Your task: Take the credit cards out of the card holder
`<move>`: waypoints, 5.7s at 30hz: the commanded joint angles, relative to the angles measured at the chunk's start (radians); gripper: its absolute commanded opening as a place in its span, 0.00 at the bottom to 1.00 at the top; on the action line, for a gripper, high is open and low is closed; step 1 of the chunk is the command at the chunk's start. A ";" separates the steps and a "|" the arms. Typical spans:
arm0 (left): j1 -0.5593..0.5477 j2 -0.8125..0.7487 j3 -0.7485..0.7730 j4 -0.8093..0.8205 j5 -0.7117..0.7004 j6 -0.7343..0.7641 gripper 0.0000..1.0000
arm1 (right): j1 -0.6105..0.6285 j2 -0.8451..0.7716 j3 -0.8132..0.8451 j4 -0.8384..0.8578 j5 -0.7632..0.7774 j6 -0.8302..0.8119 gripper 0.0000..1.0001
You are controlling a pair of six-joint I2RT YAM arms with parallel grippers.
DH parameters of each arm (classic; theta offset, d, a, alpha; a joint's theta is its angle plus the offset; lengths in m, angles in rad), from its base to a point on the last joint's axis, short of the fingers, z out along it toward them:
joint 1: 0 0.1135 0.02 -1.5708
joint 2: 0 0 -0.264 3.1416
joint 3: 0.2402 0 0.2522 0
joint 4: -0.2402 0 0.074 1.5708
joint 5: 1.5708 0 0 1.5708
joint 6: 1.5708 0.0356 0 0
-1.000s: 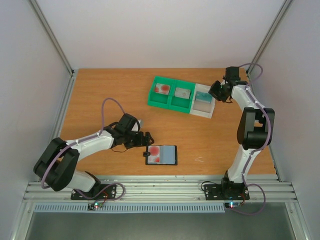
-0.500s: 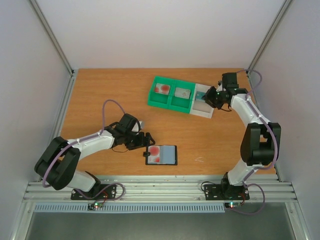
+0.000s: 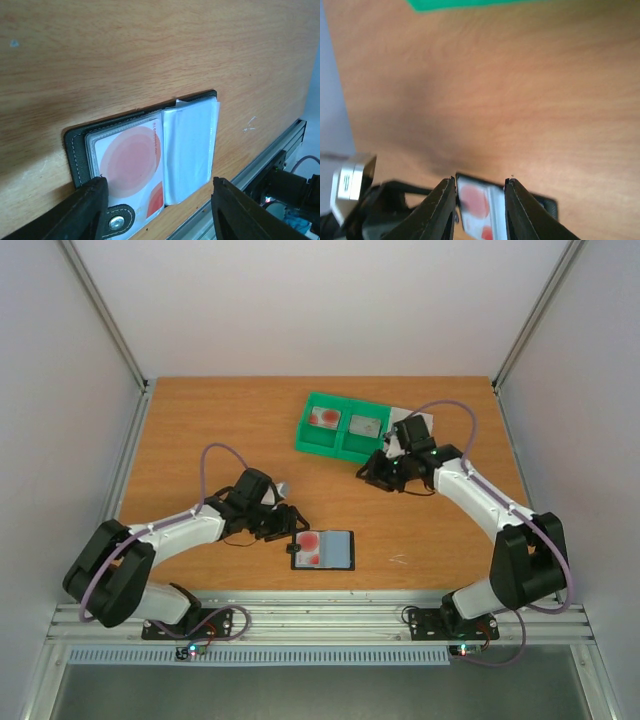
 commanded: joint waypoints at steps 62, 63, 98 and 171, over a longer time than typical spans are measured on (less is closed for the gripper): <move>0.005 0.106 -0.104 0.097 -0.050 0.066 0.01 | 0.495 0.198 -0.265 0.221 0.160 0.045 0.08; 0.005 0.106 -0.105 0.096 -0.052 0.066 0.01 | 0.495 0.191 -0.266 0.216 0.164 0.044 0.08; 0.006 0.106 -0.090 0.080 -0.052 0.073 0.00 | 0.495 0.208 -0.289 0.296 0.101 0.065 0.01; 0.006 -0.418 -0.246 0.659 0.138 -0.407 0.32 | 0.477 -0.488 -0.454 0.626 0.140 0.353 0.01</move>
